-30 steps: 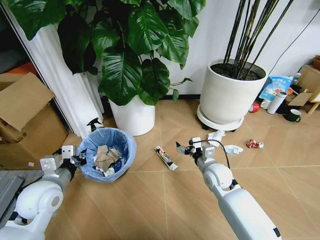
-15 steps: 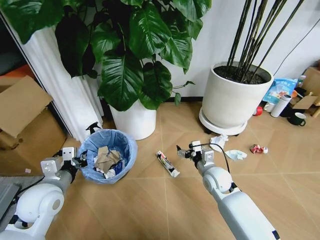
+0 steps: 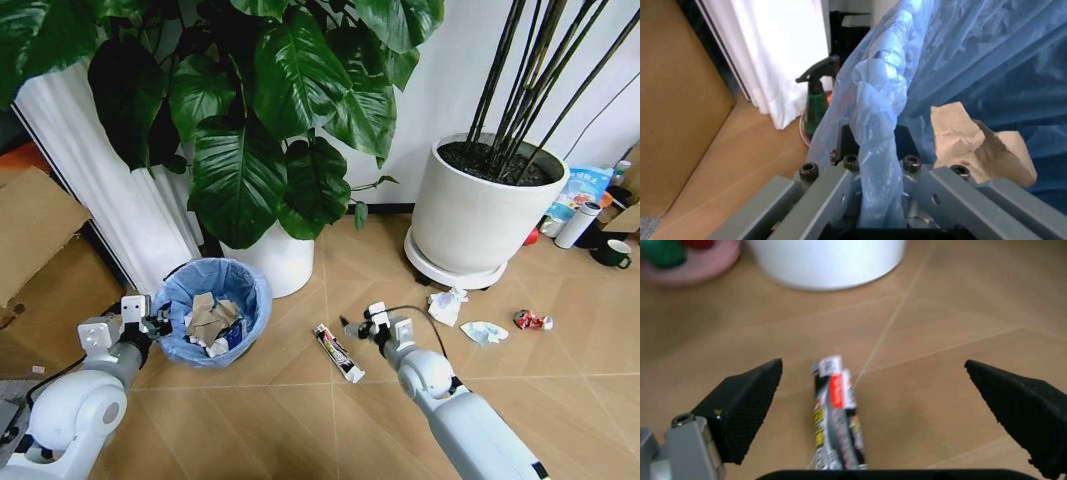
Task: Pick up the trash bin and place the garbage on the floor into it.
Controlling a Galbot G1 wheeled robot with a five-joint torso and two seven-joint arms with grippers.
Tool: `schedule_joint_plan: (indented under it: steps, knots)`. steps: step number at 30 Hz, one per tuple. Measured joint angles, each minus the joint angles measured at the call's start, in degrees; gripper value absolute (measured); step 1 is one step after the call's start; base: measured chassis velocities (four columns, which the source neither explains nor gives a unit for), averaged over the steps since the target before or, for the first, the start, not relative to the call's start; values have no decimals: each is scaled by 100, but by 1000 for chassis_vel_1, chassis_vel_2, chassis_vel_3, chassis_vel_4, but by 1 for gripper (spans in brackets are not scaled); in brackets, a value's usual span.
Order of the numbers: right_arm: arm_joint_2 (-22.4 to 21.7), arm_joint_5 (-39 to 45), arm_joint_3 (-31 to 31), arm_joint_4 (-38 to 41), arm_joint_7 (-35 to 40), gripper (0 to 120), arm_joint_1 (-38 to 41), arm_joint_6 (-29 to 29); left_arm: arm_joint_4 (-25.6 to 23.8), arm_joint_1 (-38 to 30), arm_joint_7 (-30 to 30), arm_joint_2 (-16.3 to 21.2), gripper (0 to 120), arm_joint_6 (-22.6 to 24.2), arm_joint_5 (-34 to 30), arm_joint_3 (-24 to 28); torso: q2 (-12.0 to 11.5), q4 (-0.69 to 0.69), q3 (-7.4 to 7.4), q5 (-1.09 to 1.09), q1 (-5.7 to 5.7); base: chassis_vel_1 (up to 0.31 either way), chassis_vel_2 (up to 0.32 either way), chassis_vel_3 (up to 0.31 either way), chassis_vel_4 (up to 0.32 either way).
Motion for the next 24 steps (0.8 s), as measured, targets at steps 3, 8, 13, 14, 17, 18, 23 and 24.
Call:
schedule_joint_plan:
  steps: [3, 8, 13, 14, 17, 18, 23, 24]
  knots:
    - [112, -186, -125, -463, -202, 100, 164, 154, -86, 45, -37, -3, 0, 0, -30, -39, 0, -1, 0, 0, 0, 0, 0, 0, 0]
    - [502, -384, -272, -1546, -357, 100, 531, 321, -232, 124, -102, 2, 0, -2, -90, -89, 0, -2, 1, 0, 0, 0, 0, 0, 0]
    - [662, -395, -296, -1813, -360, 100, 605, 269, -259, 151, -111, 6, 0, -15, -90, -90, 0, -1, 1, -1, 0, 0, 0, 0, 0]
    - [705, -394, -304, -1871, -349, 100, 612, 228, -267, 154, -119, 4, 0, -19, -90, -86, 0, -1, 1, 0, 0, 0, 0, 0, 0]
    - [811, -378, -284, -2042, -256, 100, 647, 101, -303, 168, -142, 5, 0, -22, -90, -78, 0, -2, 1, -1, 0, 0, 0, 0, 0]
    - [811, -378, -284, -2042, -256, 100, 647, 101, -303, 168, -142, 5, 0, -22, -90, -78, 0, -2, 1, -1, 0, 0, 0, 0, 0]
    - [915, -334, -195, -2264, -223, 100, 725, 58, -357, 200, -153, 29, 0, -25, -95, -102, 0, -2, 1, 0, 0, 0, 0, 0, 0]
    - [948, -335, -173, -2343, -231, 100, 755, 58, -370, 207, -156, 29, 0, -25, -96, -105, 0, -2, 1, -1, 0, 0, 0, 0, 0]
